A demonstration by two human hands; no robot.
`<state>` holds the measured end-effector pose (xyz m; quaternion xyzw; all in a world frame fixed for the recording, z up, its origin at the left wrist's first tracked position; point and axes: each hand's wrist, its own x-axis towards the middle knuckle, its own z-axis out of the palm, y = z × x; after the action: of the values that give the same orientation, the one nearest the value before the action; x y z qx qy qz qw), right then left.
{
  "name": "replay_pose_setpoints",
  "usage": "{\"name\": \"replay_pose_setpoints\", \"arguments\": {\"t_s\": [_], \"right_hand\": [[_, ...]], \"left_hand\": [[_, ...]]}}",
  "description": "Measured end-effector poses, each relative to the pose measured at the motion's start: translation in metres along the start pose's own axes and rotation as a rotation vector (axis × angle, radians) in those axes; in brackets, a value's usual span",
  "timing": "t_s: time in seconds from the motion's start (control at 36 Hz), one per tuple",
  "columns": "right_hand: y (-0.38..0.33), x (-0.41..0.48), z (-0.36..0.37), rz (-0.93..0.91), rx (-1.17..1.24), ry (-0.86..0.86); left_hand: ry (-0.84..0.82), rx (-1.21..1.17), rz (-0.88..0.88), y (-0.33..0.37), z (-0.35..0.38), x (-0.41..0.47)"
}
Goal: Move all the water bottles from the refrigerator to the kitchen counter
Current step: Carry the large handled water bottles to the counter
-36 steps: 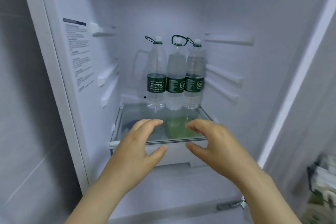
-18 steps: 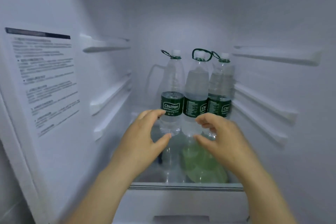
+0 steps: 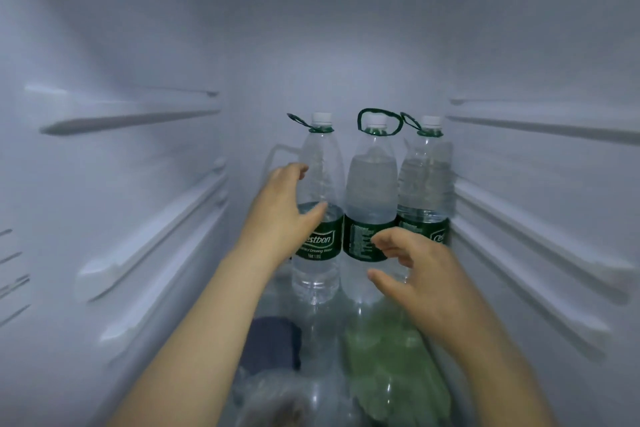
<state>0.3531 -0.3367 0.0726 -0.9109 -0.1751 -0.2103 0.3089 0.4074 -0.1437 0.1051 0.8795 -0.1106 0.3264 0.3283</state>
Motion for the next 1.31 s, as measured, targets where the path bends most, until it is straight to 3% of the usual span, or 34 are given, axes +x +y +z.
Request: {"name": "replay_pose_setpoints", "arguments": {"t_s": [0.22,0.56,1.31], "right_hand": [[0.009,0.023,0.003,-0.013,-0.040,-0.003],[0.019,0.035,0.008,-0.032,-0.052,0.016],[0.030,0.048,0.089,0.104,0.120,-0.119]], "left_hand": [[0.035,0.073,0.002,-0.010,0.014,0.053],[0.013,-0.043,-0.063,-0.011,0.031,0.080],[0.185,-0.228,-0.138,-0.012,-0.012,0.013]]}}
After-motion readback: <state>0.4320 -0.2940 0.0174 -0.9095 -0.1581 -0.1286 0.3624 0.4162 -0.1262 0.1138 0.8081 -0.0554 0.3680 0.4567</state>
